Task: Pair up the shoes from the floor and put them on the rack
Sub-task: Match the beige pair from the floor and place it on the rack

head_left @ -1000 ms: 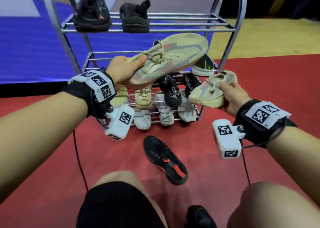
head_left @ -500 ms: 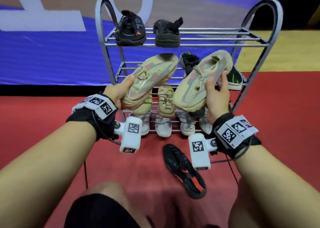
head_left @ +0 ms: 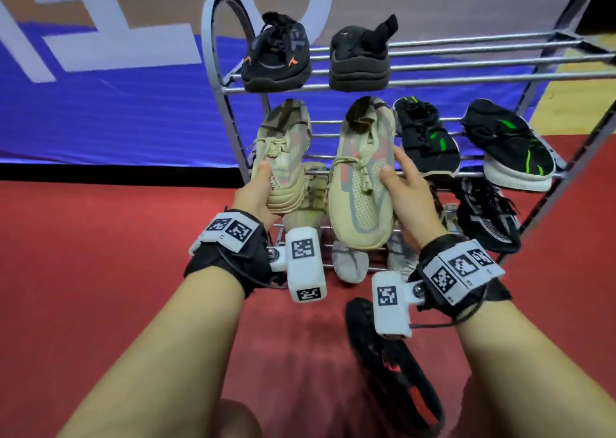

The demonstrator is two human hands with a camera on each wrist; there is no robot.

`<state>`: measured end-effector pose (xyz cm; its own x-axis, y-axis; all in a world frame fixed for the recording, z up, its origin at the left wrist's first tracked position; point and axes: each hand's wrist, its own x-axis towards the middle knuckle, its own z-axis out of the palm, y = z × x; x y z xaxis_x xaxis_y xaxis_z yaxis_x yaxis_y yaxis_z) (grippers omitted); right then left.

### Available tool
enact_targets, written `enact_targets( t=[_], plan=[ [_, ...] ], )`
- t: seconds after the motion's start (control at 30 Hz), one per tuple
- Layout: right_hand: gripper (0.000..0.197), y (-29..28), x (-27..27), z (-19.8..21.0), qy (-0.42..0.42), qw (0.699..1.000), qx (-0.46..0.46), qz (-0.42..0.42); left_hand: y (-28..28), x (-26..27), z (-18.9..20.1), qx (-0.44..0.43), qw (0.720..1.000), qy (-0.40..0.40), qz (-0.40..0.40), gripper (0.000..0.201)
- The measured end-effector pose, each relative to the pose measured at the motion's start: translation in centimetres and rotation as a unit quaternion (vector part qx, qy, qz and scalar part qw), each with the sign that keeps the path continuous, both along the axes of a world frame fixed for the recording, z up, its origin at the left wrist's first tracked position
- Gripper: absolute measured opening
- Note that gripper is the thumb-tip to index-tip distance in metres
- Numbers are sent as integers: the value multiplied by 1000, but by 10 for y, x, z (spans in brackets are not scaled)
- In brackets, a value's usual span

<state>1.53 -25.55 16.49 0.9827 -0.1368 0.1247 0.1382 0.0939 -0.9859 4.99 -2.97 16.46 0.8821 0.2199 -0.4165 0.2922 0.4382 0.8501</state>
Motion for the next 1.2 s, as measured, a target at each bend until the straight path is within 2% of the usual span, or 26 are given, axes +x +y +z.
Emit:
enact_targets(
  t=[0.07, 0.2, 0.3, 0.4, 0.5, 0.57, 0.63, 0.73, 0.83, 1.0, 1.13, 1.2],
  plan=[
    [44, 5, 12, -6, 9, 1000, 11, 11, -6, 8, -1, -22, 1000, -10, 1, 49],
    [45, 14, 34, -20, 29, 998, 49, 21, -15, 17, -7, 20, 1000, -9, -18, 53],
    [45, 17, 47, -31, 61, 991, 113, 45, -17, 14, -14, 29, 999, 15, -18, 54],
    [55, 19, 55, -37, 103, 975, 182, 77, -17, 7, -21, 15, 999, 11, -37, 51],
    [49, 18, 51, -32, 130, 953, 262, 74, -16, 0, -19, -8, 999, 3, -48, 51],
    [52, 16, 45, -29, 138, 941, 302, 68, -17, -5, -15, -25, 999, 0, -48, 49],
    [49, 13, 33, -26, 140, 944, 285, 88, -21, -12, -9, -32, 999, 3, -32, 45],
    [43, 7, 12, -19, 172, 942, 235, 164, -23, -18, -7, -35, 999, 40, 11, 34],
    [44, 4, -3, -12, 203, 940, 164, 219, -26, -25, -5, -25, 995, 92, 2, 23],
    [64, 14, -9, -19, 230, 954, 117, 155, -32, -29, -3, 14, 995, 93, 43, 49],
    [50, 18, -7, -20, 176, 972, 104, 117, -33, -28, -7, 43, 992, 64, 105, 53],
    [41, 21, -8, -17, 148, 980, 81, 108, -32, -26, -8, 23, 990, 44, 132, 53]
  ],
)
